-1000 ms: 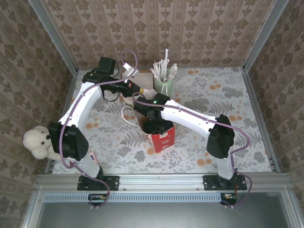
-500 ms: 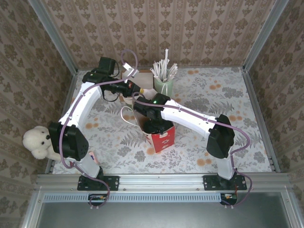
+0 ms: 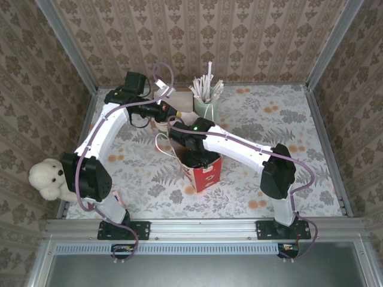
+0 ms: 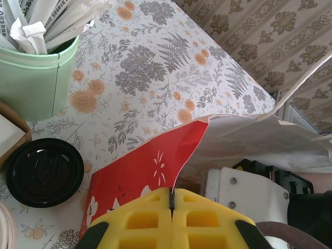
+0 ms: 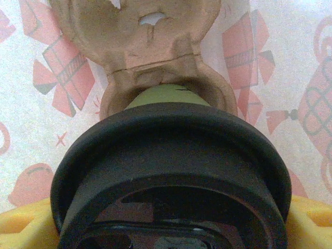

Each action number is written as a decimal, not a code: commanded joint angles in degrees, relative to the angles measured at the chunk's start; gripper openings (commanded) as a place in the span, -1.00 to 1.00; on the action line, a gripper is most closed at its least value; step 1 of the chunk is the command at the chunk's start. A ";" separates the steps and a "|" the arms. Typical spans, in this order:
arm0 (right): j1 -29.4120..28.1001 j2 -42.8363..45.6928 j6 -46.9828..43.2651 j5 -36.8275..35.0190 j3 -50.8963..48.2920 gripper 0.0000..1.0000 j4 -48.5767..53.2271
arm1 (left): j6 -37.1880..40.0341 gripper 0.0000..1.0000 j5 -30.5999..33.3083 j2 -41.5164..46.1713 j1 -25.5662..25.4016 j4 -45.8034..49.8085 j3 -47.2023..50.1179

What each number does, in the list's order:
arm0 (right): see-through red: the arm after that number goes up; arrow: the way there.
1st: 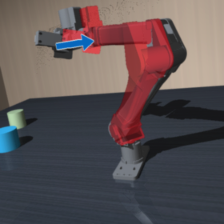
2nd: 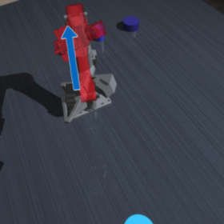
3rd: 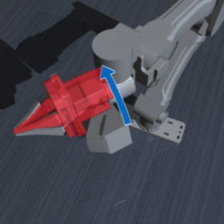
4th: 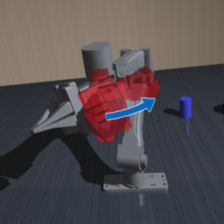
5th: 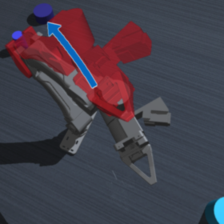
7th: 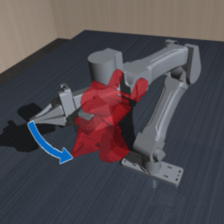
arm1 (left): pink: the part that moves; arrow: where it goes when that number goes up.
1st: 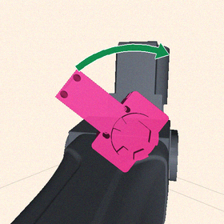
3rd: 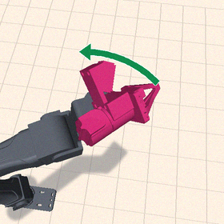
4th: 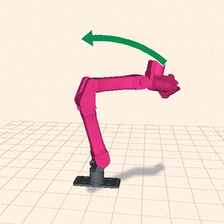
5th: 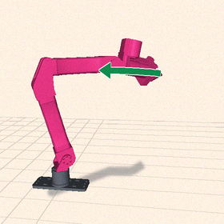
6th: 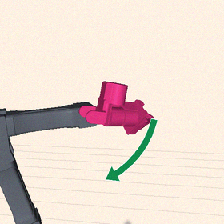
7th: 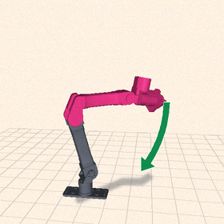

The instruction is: Pack the takeout coffee

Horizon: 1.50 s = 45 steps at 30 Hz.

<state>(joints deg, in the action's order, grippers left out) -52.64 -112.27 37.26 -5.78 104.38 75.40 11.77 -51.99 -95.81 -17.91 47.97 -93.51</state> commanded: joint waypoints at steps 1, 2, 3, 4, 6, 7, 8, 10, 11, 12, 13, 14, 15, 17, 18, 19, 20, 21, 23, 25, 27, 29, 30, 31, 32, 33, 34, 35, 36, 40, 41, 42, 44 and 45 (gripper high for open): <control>0.24 -1.13 -0.50 -1.86 -1.08 0.36 1.44 | 1.33 -1.00 -1.75 -0.45 0.16 1.19 -2.37; 0.23 -1.27 -0.51 -1.70 -1.23 0.36 1.29 | 1.34 -1.00 -1.74 -0.44 0.08 1.25 -2.32; 0.27 -1.43 -0.60 -1.54 -1.43 0.36 1.30 | 1.37 -1.00 -1.77 -0.42 0.06 1.21 -2.36; 0.31 -1.54 -0.59 -1.43 -1.69 0.36 1.20 | 1.29 -1.00 -1.82 -0.39 0.07 1.24 -2.30; 0.29 -1.78 -0.60 -1.47 -1.83 0.36 1.41 | 1.74 -1.00 -1.85 -0.43 -0.04 1.96 -2.63; 0.26 -1.94 -0.69 -1.50 -1.74 0.36 1.59 | 2.06 -1.00 -1.81 -0.38 -0.10 2.36 -2.80; 0.30 -1.91 -0.80 -1.37 -1.79 0.36 1.53 | 2.19 -1.00 -1.51 -0.35 -0.18 2.41 -2.76; 0.33 -1.75 -1.21 -0.91 -1.98 0.36 1.25 | 2.26 -1.00 -0.79 -0.04 -0.23 2.37 -2.42; 0.30 -1.73 -1.38 -0.74 -1.96 0.36 1.20 | 2.21 -1.00 -0.56 0.01 -0.28 2.31 -2.39; 0.21 -1.44 -1.56 -0.72 -2.02 0.36 1.09 | 2.20 -1.00 -0.48 0.02 -0.27 2.46 -2.37; 0.25 -1.24 -1.74 -0.84 -1.97 0.36 0.86 | 2.29 -1.00 -0.54 -0.03 -0.41 2.65 -2.46; 0.12 -1.09 -1.88 -1.22 -1.84 0.36 0.73 | 2.44 -1.00 -0.52 -0.08 -0.50 3.04 -2.75; -0.06 -0.94 -2.04 -1.63 -1.74 0.36 0.72 | 2.77 -1.00 -0.43 -0.17 -0.63 3.77 -3.17; -0.09 -0.81 -2.19 -1.86 -1.36 0.36 0.73 | 2.86 -1.00 0.11 -0.17 -0.81 4.29 -3.43; -0.09 -0.68 -2.18 -1.87 -1.37 0.36 0.58 | 2.76 -1.00 0.25 -0.09 -0.89 4.04 -3.38; -0.18 -0.54 -2.19 -1.83 -1.46 0.36 0.42 | 2.39 -1.00 0.39 -0.08 -0.90 3.88 -3.37; -0.19 -0.46 -2.31 -1.78 -1.64 0.36 0.24 | 2.21 -1.00 0.37 -0.15 -0.97 3.85 -3.38; -0.24 -0.28 -2.34 -1.83 -1.81 0.36 -0.02 | 2.06 -1.00 0.39 -0.23 -1.09 4.02 -3.63; -0.30 -0.05 -2.32 -1.87 -2.37 0.36 -0.48 | 2.04 -1.00 0.46 -0.28 -1.24 4.33 -4.05; -0.27 0.03 -2.54 -1.80 -2.81 0.36 -0.85 | 2.04 -1.00 0.66 -0.02 -1.45 4.19 -3.96; -0.27 0.03 -2.70 -1.76 -3.53 0.36 -1.27 | 1.82 -1.00 0.92 0.01 -1.51 4.11 -3.96; -0.29 0.15 -2.71 -1.78 -4.08 0.36 -1.60 | 1.61 -1.00 1.11 -0.07 -1.54 4.00 -3.92; -0.27 0.16 -2.70 -1.70 -4.26 0.36 -1.80 | 1.47 -1.00 1.27 0.01 -1.58 3.90 -3.75; -0.31 0.24 -2.81 -1.54 -4.27 0.36 -1.98 | 1.33 -1.00 1.27 0.08 -1.55 3.80 -3.72; -0.29 0.30 -2.80 -1.51 -4.27 0.36 -2.11 | 1.34 -1.00 1.28 0.09 -1.67 3.74 -3.62; -0.29 0.44 -2.88 -1.45 -4.27 0.36 -2.33 | 1.40 -1.00 1.21 0.16 -1.75 3.70 -3.60; -0.27 0.44 -2.89 -1.43 -4.27 0.36 -2.47 | 1.54 -1.00 1.23 0.25 -1.78 3.62 -3.52; -0.27 0.49 -2.85 -1.47 -4.26 0.36 -2.60 | 1.56 -1.00 1.20 0.27 -1.86 3.57 -3.52; -0.34 0.54 -2.89 -1.42 -4.33 0.36 -2.73 | 1.59 -1.00 1.34 0.40 -1.92 3.62 -3.43; -0.21 0.73 -2.63 -1.27 -4.36 0.36 -2.96 | 1.88 -1.00 2.23 0.54 -1.86 3.37 -3.19; -0.27 0.81 -2.54 -1.09 -4.28 0.36 -2.82 | 1.85 -1.00 2.31 0.55 -1.86 3.39 -3.11; -0.27 0.83 -2.54 -0.99 -4.14 0.36 -2.82 | 1.90 -1.00 2.32 0.78 -1.86 3.33 -3.16; -0.22 1.16 -2.35 -0.89 -4.02 0.36 -2.97 | 1.74 -1.00 2.29 1.11 -1.84 2.90 -2.71; -0.20 1.25 -2.16 -0.98 -3.96 0.36 -2.96 | 1.58 -1.00 2.48 1.56 -1.86 2.15 -2.19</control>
<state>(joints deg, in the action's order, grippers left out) -52.71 -112.57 34.83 -5.87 101.16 73.17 13.06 -49.63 -95.85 -19.53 50.92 -95.77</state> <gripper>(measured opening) 0.815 0.046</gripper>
